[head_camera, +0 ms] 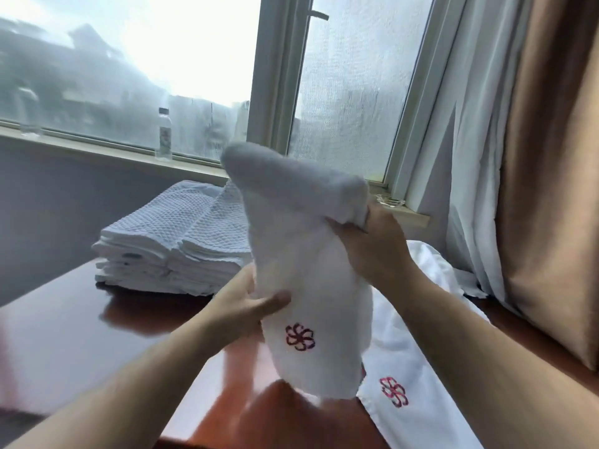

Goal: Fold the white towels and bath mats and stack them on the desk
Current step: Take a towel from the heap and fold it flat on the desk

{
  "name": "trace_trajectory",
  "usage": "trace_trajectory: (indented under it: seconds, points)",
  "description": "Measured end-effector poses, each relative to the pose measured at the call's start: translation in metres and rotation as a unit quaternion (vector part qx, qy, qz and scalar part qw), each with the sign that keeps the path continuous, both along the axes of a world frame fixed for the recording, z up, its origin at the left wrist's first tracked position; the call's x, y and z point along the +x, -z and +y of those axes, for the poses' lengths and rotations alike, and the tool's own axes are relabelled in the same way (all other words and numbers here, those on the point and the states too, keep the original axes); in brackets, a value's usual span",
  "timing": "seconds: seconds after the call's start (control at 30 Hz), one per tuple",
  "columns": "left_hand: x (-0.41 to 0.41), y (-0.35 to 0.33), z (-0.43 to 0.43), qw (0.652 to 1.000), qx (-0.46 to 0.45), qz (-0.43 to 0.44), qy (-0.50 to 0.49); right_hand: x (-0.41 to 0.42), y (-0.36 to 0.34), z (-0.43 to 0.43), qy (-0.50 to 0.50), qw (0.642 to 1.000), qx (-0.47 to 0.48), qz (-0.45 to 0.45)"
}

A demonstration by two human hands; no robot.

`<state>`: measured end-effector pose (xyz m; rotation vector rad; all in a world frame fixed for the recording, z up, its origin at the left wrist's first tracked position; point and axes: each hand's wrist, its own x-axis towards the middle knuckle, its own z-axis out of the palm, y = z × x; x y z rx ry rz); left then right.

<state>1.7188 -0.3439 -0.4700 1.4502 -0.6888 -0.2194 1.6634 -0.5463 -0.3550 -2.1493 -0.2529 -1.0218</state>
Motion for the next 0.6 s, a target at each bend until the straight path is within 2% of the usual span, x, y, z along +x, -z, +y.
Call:
trace_trajectory:
  seconds: [0.1,0.17,0.27,0.37,0.6]
  points:
    - [0.005,-0.009,0.016,0.999,-0.048,0.02,0.005,0.018,-0.005,0.012,-0.072,0.983,0.17,0.019]
    - [0.012,-0.01,0.02,0.997,-0.065,0.048,0.012,0.031,-0.006,0.017,-0.11,0.966,0.235,0.0]
    - [0.023,-0.01,0.016,0.996,-0.06,0.061,-0.009,0.052,-0.006,0.012,-0.109,0.957,0.269,-0.003]
    - [0.031,-0.013,0.005,0.998,-0.048,0.029,-0.028,0.074,-0.005,0.001,-0.098,0.951,0.293,0.004]
    - [0.075,-0.032,-0.034,0.998,-0.023,-0.015,-0.059,0.137,-0.011,-0.029,-0.034,0.951,0.301,-0.055]
